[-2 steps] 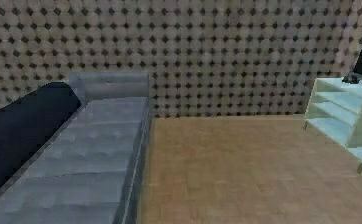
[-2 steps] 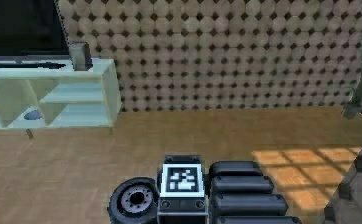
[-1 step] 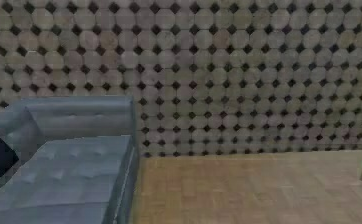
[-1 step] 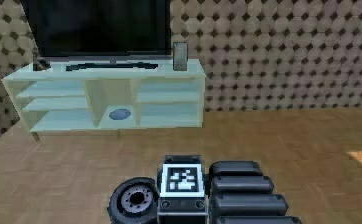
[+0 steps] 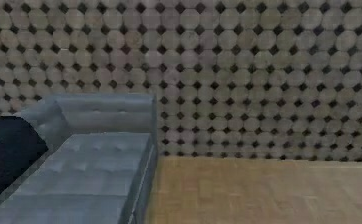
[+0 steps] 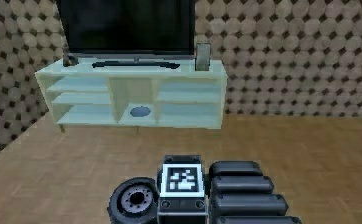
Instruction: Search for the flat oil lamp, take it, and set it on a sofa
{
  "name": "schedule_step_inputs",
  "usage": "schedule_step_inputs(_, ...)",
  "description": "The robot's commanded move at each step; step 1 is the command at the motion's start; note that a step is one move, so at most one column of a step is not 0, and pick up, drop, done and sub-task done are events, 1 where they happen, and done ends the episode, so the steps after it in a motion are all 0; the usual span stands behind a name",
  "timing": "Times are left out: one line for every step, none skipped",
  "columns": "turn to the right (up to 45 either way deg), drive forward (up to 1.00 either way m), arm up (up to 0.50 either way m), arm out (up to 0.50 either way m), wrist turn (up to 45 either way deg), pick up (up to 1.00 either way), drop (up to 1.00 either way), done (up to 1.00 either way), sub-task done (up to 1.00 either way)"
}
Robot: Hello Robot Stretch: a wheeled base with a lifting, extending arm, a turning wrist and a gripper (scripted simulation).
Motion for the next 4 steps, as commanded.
schedule_step_inputs(0.0,0.5,0.0,0.0,0.0,0.0,0.0,0.0,0.0)
schedule_step_inputs(-45.0,0.0,0.0,0.0,0.0,0.0,0.0,0.0,0.0)
schedule_step_inputs(-45.0,0.0,0.0,0.0,0.0,0.0,0.0,0.0,0.0)
schedule_step_inputs(-45.0,0.0,0.0,0.0,0.0,0.0,0.0,0.0,0.0)
